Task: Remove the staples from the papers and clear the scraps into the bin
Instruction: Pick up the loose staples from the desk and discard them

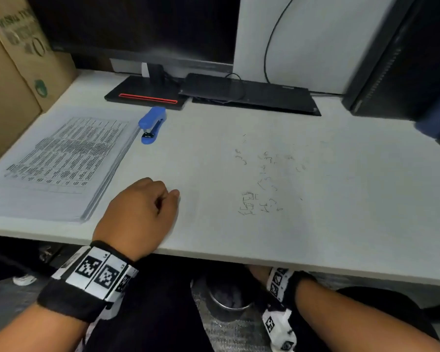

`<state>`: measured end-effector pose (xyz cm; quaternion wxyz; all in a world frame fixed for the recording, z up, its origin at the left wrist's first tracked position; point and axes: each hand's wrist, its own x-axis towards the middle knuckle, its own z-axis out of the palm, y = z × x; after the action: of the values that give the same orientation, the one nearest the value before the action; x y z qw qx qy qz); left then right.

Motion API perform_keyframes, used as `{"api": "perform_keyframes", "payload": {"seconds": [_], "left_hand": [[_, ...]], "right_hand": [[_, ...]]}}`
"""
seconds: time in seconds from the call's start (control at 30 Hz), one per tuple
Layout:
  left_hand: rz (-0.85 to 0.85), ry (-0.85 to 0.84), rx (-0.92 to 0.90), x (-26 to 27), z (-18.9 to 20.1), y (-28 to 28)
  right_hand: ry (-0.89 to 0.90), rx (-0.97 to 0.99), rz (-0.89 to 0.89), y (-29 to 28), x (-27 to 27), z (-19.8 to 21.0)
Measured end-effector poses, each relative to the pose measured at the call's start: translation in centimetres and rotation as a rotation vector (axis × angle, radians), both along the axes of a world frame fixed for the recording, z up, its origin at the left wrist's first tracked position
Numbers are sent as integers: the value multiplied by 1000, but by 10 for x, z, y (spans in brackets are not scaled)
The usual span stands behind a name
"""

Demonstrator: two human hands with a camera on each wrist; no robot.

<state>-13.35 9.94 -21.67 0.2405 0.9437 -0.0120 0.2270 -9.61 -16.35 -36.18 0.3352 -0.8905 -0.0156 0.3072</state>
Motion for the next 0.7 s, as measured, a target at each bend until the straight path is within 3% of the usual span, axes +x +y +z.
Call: {"api": "perform_keyframes", "payload": {"seconds": [0.03,0.13,0.2,0.3,0.4,0.47,0.57,0.63,0.7], "left_hand": [[-5,5,-13,-1,1,-1],[-48,45,-27,-7,8,-1],[-60,100,50,-10,13,-2],[-38,274,185,-14,17,-10],[-133,463,268,-20,15,-33],[-191,524,294,-19,17,-51],[-181,500,345,-14,18,-66],[-155,475,360,-12,14,-65],[-172,562,367,-14,17,-64]], "right_hand": [[-35,-38,37,-2,-7,0],[78,-121,358,-4,-35,40],[190,-34,483,-16,-53,84],[421,178,488,-47,-65,166],[297,154,428,-84,-36,235],[92,137,252,-110,2,259],[-312,-362,110,-149,82,258],[-335,-659,19,-165,125,248],[-342,-827,-8,-171,158,236]]}}
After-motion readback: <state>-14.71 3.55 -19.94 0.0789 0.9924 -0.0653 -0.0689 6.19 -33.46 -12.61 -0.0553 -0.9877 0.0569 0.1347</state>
